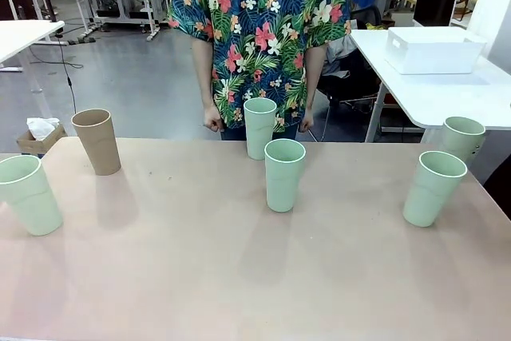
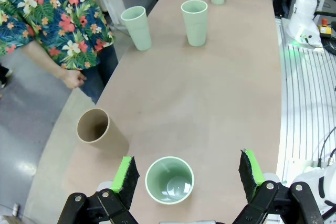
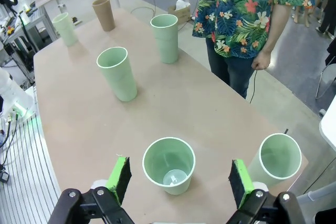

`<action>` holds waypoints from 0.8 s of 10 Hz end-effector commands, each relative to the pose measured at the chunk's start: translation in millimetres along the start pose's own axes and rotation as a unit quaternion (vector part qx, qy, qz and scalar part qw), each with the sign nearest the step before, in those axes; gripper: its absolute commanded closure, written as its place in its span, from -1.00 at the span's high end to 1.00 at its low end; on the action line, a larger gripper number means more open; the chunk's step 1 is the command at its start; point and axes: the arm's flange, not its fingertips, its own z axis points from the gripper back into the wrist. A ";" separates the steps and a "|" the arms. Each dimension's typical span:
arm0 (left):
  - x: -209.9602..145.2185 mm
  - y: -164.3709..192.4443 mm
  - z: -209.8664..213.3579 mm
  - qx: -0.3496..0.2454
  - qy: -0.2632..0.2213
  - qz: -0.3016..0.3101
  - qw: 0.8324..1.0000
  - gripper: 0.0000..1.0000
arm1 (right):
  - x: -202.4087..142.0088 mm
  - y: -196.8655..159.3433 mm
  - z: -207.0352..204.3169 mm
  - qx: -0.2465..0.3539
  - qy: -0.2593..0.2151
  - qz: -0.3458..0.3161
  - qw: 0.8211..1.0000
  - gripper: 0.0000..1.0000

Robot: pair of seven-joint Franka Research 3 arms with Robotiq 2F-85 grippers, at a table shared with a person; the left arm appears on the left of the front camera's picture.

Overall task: Stack the cups and store them in the basket.
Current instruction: Pick up two Reusable plastic cups , one in each hand.

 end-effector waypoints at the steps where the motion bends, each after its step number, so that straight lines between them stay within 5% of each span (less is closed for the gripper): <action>1: -6.6 19.1 3.9 -0.013 0.018 0.010 1.000 1.00 | 7.2 -22.3 -1.3 0.000 -0.012 0.000 1.000 1.00; 4: -37.2 43.7 20.7 -0.030 -0.022 -0.006 0.999 1.00 | 8.3 -83.0 9.0 0.073 -0.049 0.014 0.996 1.00; 8: -104.0 56.7 32.9 -0.035 -0.091 -0.047 0.994 1.00 | -26.4 -175.0 16.1 0.087 -0.102 0.053 0.990 1.00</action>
